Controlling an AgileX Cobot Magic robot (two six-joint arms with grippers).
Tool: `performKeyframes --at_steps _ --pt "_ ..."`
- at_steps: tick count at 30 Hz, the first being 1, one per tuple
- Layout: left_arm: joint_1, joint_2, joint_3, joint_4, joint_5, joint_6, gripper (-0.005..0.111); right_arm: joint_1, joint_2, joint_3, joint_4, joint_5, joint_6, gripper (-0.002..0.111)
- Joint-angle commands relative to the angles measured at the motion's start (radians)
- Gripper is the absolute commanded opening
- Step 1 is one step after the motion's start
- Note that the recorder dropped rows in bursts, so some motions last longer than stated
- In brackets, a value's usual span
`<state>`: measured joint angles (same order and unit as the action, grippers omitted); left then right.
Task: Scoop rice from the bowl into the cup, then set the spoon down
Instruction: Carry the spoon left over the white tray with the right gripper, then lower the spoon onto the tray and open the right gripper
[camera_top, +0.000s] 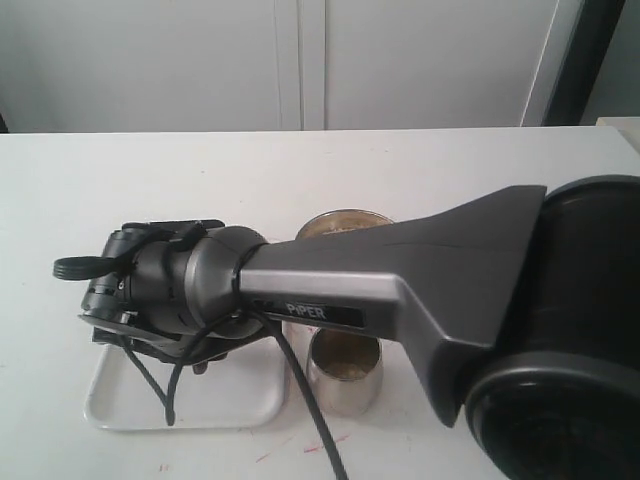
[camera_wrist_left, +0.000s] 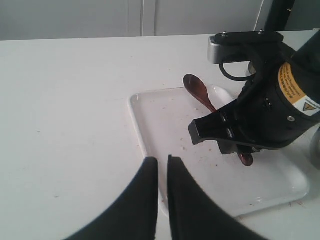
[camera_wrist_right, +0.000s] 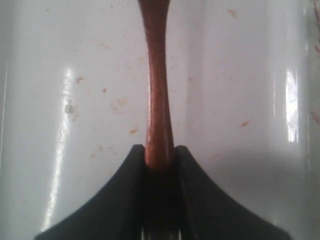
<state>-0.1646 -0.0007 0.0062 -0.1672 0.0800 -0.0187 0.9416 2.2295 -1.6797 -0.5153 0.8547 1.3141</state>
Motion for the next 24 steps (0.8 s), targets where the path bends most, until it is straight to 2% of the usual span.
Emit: performKeyframes --at_steps 1,14,17,22,24 --pt "-0.007 0.001 -0.006 -0.01 -0.004 0.0 0.014 -0.005 -0.002 -0.005 0.029 -0.007 -0.051 0.0" --pt "-0.007 0.001 -0.006 -0.01 -0.004 0.0 0.014 -0.005 0.005 -0.005 0.123 -0.004 -0.17 0.001" --pt "-0.007 0.001 -0.006 -0.01 -0.004 0.0 0.014 -0.005 0.016 -0.005 0.123 -0.004 -0.174 0.009" --pt "-0.007 0.001 -0.006 -0.01 -0.004 0.0 0.014 -0.005 0.031 -0.005 0.117 -0.026 -0.174 0.028" --pt "-0.007 0.001 -0.006 -0.01 -0.004 0.0 0.014 -0.005 0.031 -0.005 0.114 -0.035 -0.165 0.031"
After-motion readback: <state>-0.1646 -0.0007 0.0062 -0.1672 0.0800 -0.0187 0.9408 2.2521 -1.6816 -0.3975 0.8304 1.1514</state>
